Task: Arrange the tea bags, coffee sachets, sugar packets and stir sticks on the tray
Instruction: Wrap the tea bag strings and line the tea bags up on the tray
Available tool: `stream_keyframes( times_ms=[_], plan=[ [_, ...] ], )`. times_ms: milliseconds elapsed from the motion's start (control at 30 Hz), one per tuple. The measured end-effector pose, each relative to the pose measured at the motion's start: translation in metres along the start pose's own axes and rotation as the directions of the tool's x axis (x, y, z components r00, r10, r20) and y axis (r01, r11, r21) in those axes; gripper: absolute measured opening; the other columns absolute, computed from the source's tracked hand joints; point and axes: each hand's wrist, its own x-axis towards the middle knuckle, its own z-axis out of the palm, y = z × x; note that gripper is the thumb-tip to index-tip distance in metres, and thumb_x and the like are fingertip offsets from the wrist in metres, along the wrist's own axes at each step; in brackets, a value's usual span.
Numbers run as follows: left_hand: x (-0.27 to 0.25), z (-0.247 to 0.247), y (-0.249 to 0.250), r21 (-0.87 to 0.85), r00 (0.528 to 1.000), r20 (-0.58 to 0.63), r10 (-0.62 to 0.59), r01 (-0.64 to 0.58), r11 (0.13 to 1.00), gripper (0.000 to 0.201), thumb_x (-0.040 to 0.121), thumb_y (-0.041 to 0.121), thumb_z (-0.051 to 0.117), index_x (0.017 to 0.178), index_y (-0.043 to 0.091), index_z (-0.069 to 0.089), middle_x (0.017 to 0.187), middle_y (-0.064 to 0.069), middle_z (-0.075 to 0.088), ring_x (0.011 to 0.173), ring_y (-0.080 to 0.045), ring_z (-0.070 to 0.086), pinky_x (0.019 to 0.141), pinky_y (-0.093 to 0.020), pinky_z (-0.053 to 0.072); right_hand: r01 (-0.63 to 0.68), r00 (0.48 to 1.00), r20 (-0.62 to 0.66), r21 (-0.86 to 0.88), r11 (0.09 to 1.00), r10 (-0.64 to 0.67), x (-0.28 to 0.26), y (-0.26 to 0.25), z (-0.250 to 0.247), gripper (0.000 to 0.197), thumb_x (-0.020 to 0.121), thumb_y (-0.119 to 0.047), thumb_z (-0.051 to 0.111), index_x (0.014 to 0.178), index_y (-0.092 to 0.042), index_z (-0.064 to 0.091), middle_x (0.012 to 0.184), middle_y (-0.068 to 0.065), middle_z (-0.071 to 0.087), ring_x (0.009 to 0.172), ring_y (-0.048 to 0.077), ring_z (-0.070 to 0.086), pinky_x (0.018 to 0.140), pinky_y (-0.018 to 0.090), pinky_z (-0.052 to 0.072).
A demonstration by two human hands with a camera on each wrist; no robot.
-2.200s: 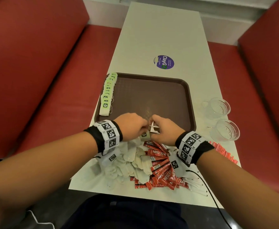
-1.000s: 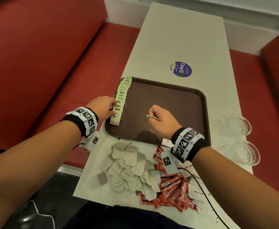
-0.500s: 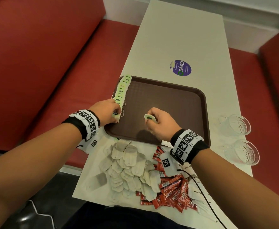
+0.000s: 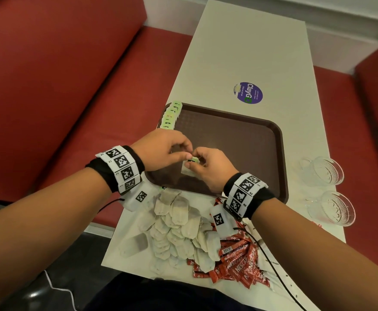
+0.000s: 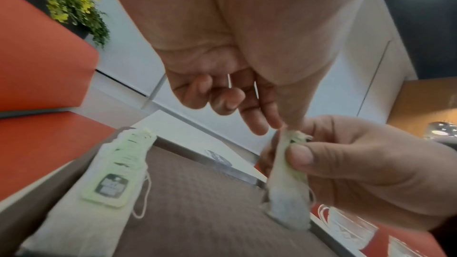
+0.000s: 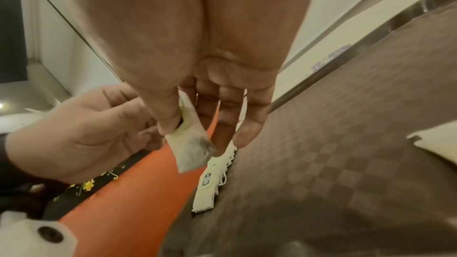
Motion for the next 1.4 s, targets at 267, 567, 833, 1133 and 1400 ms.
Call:
stream_keyframes(
  times_ms=[267, 567, 833, 1133, 1400],
  plan=[
    [-0.004, -0.004, 0.009, -0.028, 0.992, 0.038, -0.118, 0.12, 0.992, 0.007, 0.09, 0.035, 0.07, 0.089, 0.029, 0.067, 0.06, 0.022, 0.058, 0.058, 0.006, 0.05, 0.054, -0.011, 0.032, -0.001, 1.0, -0.017, 0.012, 1.0, 0.002, 0.0, -0.003, 0.009, 0.021, 0.088, -0.033, 0.073, 0.073, -0.026, 0.06, 0.069, 0.0, 0.063, 0.07, 0.026, 0.065, 0.07, 0.045, 0.056],
    [-0.01, -0.007, -0.006, 0.016, 0.977, 0.01, -0.213, 0.213, 0.977, 0.005, 0.094, 0.03, 0.065, 0.091, 0.027, 0.069, 0.068, 0.014, 0.06, 0.06, 0.004, 0.052, 0.06, -0.016, 0.036, -0.017, 1.0, -0.001, 0.039, 0.999, 0.017, 0.006, -0.002, 0.01, 0.018, 0.087, -0.038, 0.074, 0.094, -0.022, 0.07, 0.08, -0.007, 0.07, 0.072, 0.006, 0.062, 0.068, 0.024, 0.053],
    [-0.009, -0.011, -0.055, 0.125, 0.869, 0.12, -0.479, 0.465, 0.876, 0.003, 0.094, 0.032, 0.066, 0.094, 0.031, 0.068, 0.087, 0.013, 0.069, 0.084, -0.008, 0.063, 0.076, -0.025, 0.046, -0.022, 1.0, 0.0, -0.212, 0.977, 0.023, 0.075, 0.002, -0.018, 0.034, 0.098, -0.024, 0.055, 0.132, -0.018, 0.058, 0.131, 0.0, 0.064, 0.119, 0.018, 0.06, 0.101, 0.027, 0.043],
    [-0.004, 0.013, -0.079, 0.051, 0.843, -0.027, -0.538, 0.539, 0.841, 0.009, 0.086, 0.029, 0.074, 0.092, 0.03, 0.068, 0.086, 0.013, 0.066, 0.087, -0.012, 0.064, 0.081, -0.03, 0.051, -0.017, 0.995, 0.086, -0.401, 0.916, 0.056, 0.137, -0.004, -0.006, 0.056, 0.095, -0.02, 0.058, 0.147, -0.009, 0.041, 0.149, 0.011, 0.046, 0.136, 0.029, 0.046, 0.111, 0.035, 0.036],
    [-0.022, 0.019, -0.074, 0.263, 0.905, 0.189, -0.381, 0.327, 0.908, 0.046, 0.074, 0.033, 0.084, 0.116, 0.033, 0.065, 0.125, 0.01, 0.047, 0.108, -0.013, 0.053, 0.083, -0.028, 0.045, -0.028, 0.982, 0.156, -0.45, 0.893, 0.109, 0.175, -0.002, 0.011, 0.072, 0.087, -0.002, 0.051, 0.153, -0.01, 0.025, 0.163, 0.008, 0.015, 0.147, 0.033, 0.024, 0.117, 0.048, 0.03]
  ],
)
